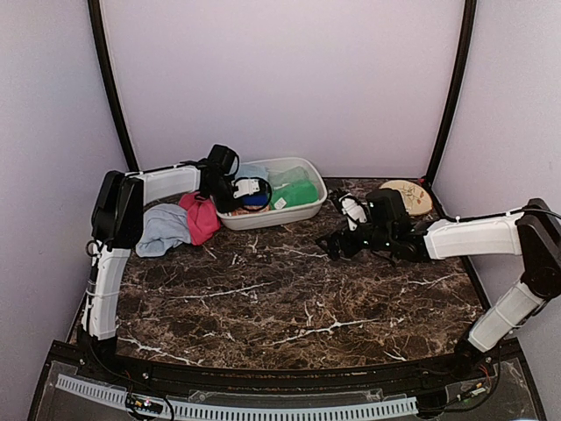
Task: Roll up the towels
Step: Place the towel in the storage box.
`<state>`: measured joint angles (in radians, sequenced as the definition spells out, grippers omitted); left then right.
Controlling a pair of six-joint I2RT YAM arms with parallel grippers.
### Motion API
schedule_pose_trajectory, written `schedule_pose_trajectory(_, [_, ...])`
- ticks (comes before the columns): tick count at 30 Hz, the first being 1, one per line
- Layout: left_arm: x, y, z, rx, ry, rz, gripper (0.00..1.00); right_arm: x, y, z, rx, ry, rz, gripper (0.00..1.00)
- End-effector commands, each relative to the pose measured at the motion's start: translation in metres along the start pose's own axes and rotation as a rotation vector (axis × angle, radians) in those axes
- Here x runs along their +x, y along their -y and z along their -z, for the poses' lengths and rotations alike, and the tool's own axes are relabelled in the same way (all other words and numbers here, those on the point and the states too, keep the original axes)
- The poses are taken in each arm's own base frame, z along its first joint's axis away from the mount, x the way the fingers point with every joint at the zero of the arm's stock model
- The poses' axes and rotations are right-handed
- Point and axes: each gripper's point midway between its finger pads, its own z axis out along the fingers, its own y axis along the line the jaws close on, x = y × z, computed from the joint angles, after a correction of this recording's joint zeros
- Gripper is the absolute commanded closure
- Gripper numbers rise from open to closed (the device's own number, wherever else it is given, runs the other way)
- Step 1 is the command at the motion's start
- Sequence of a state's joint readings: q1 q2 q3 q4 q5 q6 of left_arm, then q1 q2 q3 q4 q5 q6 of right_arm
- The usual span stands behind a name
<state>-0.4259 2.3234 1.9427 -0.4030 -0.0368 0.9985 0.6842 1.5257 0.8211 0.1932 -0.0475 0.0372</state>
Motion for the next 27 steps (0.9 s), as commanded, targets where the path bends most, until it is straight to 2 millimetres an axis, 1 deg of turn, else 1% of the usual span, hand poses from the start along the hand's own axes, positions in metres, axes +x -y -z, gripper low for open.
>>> schedule_pose_trajectory(1, [0.003,-0.004,0.016,0.035,-0.013,0.005,1.0,-0.012,0.004,0.009,0.007,0.054,-0.023,0.0])
schedule_pose_trajectory(4, [0.007,0.006,0.011,0.076,-0.032,-0.009,1.0,-0.009,0.004,0.009,0.003,0.048,-0.032,0.0])
schedule_pose_trajectory(7, [0.012,0.008,0.006,0.089,-0.052,-0.002,1.0,-0.009,0.003,0.01,-0.002,0.048,-0.044,0.0])
schedule_pose_trajectory(13, [0.012,-0.01,0.006,0.075,-0.047,0.02,1.0,-0.009,0.003,0.009,-0.005,0.042,-0.052,0.0])
schedule_pose_trajectory(14, [0.011,-0.018,0.007,0.054,-0.045,0.026,1.0,-0.009,0.003,0.009,-0.005,0.042,-0.053,0.0])
schedule_pose_trajectory(15, [0.009,-0.031,0.011,0.017,-0.041,0.035,1.0,-0.009,0.002,0.009,-0.007,0.042,-0.056,0.0])
schedule_pose_trajectory(16, [0.005,-0.049,0.018,-0.034,-0.028,0.048,1.0,-0.009,0.002,0.008,-0.01,0.042,-0.057,0.0])
schedule_pose_trajectory(18, [-0.005,-0.092,0.042,-0.158,0.02,0.084,1.0,-0.007,0.001,0.006,-0.014,0.035,-0.058,0.0])
schedule_pose_trajectory(19, [-0.01,-0.114,0.058,-0.222,0.048,0.098,1.0,-0.005,0.001,0.005,-0.015,0.029,-0.059,0.0])
schedule_pose_trajectory(20, [-0.017,-0.134,0.079,-0.286,0.083,0.108,1.0,-0.003,0.001,0.003,-0.017,0.022,-0.06,0.0])
schedule_pose_trajectory(21, [-0.02,-0.148,0.094,-0.327,0.112,0.111,1.0,-0.001,0.001,0.002,-0.016,0.017,-0.061,0.0])
schedule_pose_trajectory(22, [-0.027,-0.156,0.107,-0.354,0.144,0.106,1.0,0.0,0.001,0.001,-0.017,0.011,-0.063,0.0])
schedule_pose_trajectory(25, [-0.041,-0.164,0.137,-0.372,0.205,0.065,1.0,0.004,0.001,-0.003,-0.023,0.001,-0.068,0.0])
schedule_pose_trajectory(27, [-0.045,-0.169,0.146,-0.395,0.219,0.052,1.0,0.004,0.0,-0.006,-0.03,0.0,-0.072,0.0])
